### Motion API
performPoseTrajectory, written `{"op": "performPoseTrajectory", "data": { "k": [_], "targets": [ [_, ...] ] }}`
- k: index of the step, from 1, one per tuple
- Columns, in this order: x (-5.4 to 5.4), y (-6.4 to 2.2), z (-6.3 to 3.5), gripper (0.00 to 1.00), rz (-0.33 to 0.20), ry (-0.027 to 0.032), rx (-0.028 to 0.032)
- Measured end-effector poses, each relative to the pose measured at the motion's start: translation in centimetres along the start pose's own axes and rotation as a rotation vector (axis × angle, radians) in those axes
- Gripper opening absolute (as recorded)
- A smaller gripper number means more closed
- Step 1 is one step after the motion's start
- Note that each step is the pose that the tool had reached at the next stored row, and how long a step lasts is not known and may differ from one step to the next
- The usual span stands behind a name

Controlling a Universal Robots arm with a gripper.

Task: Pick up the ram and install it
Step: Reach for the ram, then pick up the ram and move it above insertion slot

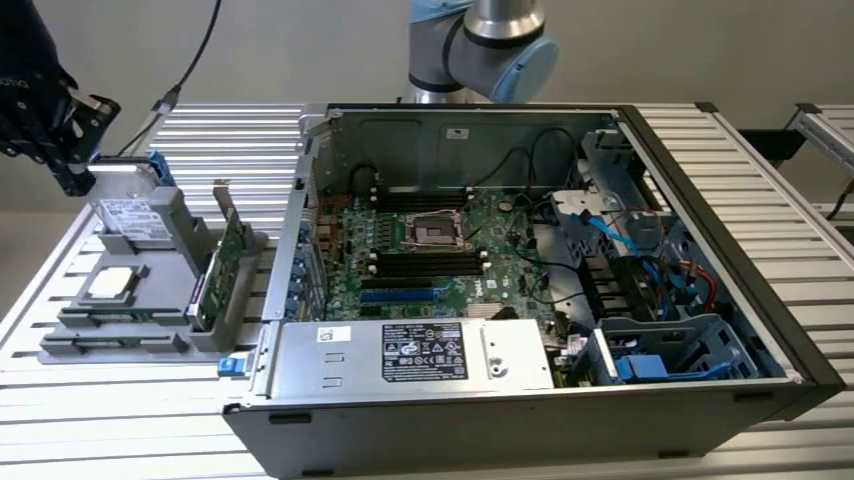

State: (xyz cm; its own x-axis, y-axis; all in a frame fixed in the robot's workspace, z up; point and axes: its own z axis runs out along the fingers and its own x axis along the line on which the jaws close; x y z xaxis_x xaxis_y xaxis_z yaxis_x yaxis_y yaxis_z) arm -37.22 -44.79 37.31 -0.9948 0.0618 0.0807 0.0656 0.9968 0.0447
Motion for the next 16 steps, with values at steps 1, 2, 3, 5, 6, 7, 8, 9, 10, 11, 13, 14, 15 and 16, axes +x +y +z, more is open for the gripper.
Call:
{"op": "performPoseTrajectory", "data": {
  "k": [1,2,3,5,6,7,8,9,10,11,13,14,15,16],
  "targets": [
    [0.09,-0.33,0.03,0.10,0.000,0.0001,-0.0006],
    [0.19,-0.67,0.06,0.10,-0.001,0.0003,-0.0015],
    [0.28,-0.87,0.07,0.10,-0.001,0.0003,-0.0029],
    [0.30,-0.90,0.08,0.10,-0.001,0.0002,-0.0038],
    [0.30,-0.90,0.08,0.10,-0.001,0.0003,-0.0039],
    [0.30,-0.90,0.08,0.10,-0.001,0.0003,-0.0038],
    [0.29,-0.91,0.08,0.10,-0.001,0.0003,-0.0038],
    [0.30,-0.91,0.08,0.10,-0.001,0.0003,-0.0038],
    [0.30,-0.91,0.08,0.10,-0.001,0.0003,-0.0038],
    [0.30,-0.91,0.08,0.10,-0.001,0.0003,-0.0038],
    [0.30,-0.91,0.08,0.10,-0.001,0.0003,-0.0038],
    [0.29,-0.91,0.08,0.10,-0.001,0.0003,-0.0039],
    [0.30,-0.91,0.08,0.10,-0.001,0.0003,-0.0038],
    [0.30,-0.91,0.08,0.10,-0.001,0.0003,-0.0038]
  ]
}}
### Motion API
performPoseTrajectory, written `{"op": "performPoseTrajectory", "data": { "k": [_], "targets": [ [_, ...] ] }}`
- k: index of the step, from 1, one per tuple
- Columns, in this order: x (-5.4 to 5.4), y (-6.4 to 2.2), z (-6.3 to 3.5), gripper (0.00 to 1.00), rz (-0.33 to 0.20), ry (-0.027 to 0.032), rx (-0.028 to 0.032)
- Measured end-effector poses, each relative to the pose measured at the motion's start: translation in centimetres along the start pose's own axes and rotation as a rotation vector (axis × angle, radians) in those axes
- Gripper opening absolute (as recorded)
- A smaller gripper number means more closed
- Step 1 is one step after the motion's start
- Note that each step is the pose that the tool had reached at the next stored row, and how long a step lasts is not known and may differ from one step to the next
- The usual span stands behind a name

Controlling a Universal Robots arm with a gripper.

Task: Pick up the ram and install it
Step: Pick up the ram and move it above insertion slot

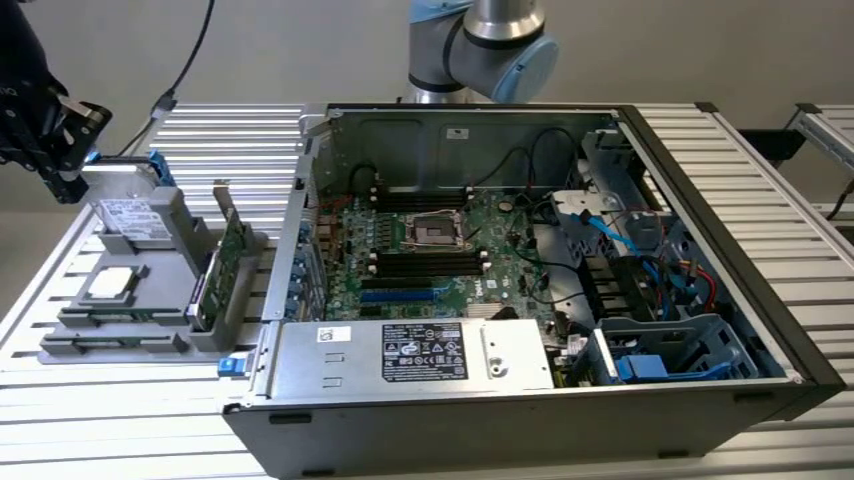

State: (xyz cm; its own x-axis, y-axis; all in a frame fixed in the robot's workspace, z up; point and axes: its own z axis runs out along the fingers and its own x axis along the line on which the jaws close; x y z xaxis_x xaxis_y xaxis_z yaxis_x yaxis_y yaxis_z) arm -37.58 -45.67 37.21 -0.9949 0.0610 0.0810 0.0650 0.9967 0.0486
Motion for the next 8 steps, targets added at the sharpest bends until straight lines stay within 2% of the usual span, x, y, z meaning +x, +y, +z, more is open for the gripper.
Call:
{"op": "performPoseTrajectory", "data": {
  "k": [5,8],
  "targets": [
    [0.01,0.02,0.00,0.10,-0.003,0.0001,0.0007],
    [0.05,0.19,0.02,0.10,-0.035,0.0013,0.0098]
  ]
}}
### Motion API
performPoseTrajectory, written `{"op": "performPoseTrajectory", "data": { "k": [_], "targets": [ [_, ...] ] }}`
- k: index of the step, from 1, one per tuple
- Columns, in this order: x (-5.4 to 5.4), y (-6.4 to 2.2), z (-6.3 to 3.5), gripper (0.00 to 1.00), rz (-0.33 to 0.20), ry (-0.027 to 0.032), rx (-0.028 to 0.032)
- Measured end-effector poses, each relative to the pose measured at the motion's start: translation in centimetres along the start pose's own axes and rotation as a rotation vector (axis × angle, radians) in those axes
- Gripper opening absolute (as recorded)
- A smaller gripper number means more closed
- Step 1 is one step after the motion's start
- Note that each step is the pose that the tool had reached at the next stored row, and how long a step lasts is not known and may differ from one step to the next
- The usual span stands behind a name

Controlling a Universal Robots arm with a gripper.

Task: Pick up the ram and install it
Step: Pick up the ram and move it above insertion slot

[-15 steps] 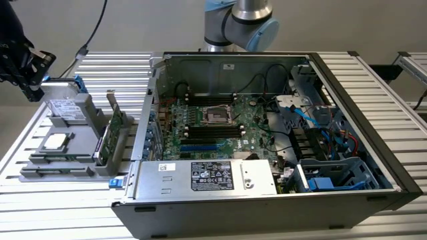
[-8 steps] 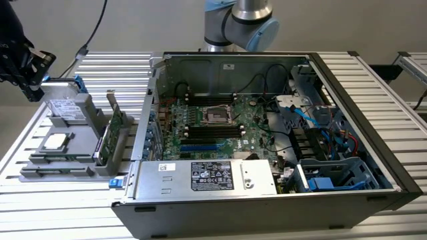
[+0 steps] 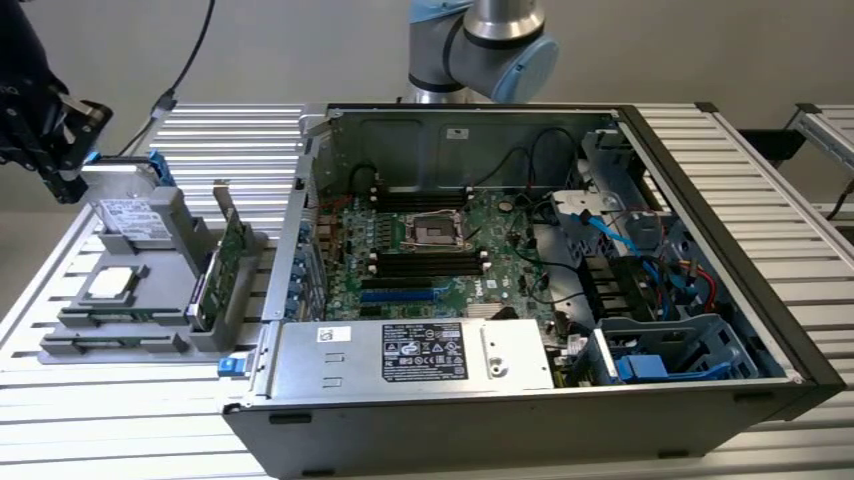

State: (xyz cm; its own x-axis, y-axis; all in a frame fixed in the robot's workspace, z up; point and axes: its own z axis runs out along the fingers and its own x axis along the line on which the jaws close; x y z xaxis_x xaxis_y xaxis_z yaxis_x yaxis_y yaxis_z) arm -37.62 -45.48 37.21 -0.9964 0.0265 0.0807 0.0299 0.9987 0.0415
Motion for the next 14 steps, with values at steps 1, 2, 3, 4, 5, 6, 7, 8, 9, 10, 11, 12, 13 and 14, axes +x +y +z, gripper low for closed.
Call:
{"op": "performPoseTrajectory", "data": {
  "k": [1,2,3,4,5,6,7,8,9,10,11,12,13,14],
  "targets": [
    [0.01,0.04,0.01,0.10,-0.011,0.0005,0.0030],
    [0.01,0.10,0.02,0.10,-0.024,0.0008,0.0054],
    [0.01,0.11,0.03,0.10,-0.040,0.0014,0.0070],
    [0.00,0.10,0.05,0.10,-0.058,0.0020,0.0084],
    [0.00,0.11,0.04,0.10,-0.076,0.0029,0.0099],
    [0.01,0.11,0.04,0.10,-0.094,0.0037,0.0115],
    [0.01,0.11,0.05,0.10,-0.112,0.0043,0.0129],
    [0.01,0.11,0.05,0.10,-0.130,0.0051,0.0144],
    [0.01,0.11,0.05,0.10,-0.148,0.0058,0.0159],
    [0.01,0.11,0.06,0.10,-0.166,0.0065,0.0173],
    [0.00,0.11,0.06,0.10,-0.185,0.0072,0.0187],
    [0.01,0.11,0.06,0.10,-0.202,0.0080,0.0203],
    [0.01,0.11,0.06,0.10,-0.221,0.0087,0.0217],
    [0.01,0.11,0.06,0.10,-0.239,0.0095,0.0232]
  ]
}}
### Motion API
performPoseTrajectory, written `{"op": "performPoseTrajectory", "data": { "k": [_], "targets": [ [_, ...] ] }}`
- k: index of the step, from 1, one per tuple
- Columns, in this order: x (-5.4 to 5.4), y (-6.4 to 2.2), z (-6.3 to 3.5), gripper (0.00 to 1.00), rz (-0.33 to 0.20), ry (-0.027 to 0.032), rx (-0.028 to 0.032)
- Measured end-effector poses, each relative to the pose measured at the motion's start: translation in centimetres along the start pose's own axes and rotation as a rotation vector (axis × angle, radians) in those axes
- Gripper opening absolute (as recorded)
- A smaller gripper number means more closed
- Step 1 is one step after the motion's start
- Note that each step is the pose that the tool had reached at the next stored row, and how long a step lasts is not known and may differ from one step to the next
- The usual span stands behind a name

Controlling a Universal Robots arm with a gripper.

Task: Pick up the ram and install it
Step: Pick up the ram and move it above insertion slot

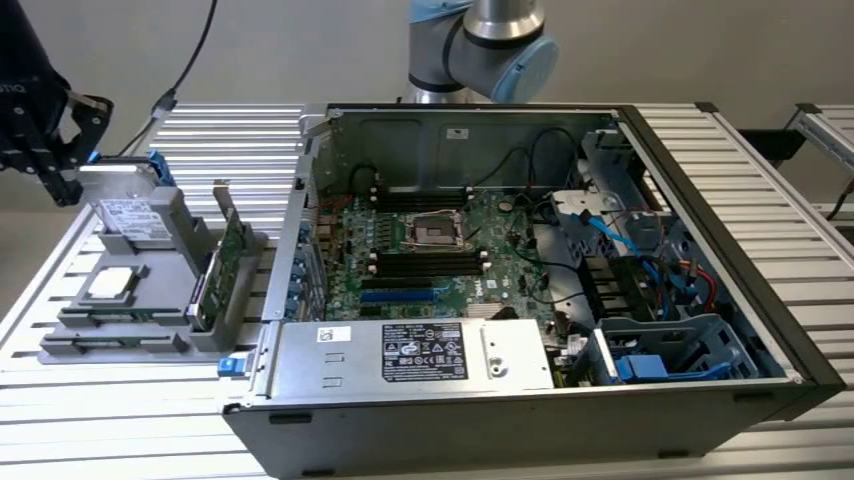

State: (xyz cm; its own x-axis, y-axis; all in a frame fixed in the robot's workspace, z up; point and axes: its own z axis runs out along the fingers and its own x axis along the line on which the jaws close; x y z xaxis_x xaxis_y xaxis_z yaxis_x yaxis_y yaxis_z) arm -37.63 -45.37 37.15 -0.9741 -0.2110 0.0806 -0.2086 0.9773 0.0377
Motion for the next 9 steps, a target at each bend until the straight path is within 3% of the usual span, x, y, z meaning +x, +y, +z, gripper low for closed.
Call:
{"op": "performPoseTrajectory", "data": {
  "k": [9],
  "targets": [
    [0.00,0.00,0.01,0.10,-0.163,0.0062,0.0132]
  ]
}}
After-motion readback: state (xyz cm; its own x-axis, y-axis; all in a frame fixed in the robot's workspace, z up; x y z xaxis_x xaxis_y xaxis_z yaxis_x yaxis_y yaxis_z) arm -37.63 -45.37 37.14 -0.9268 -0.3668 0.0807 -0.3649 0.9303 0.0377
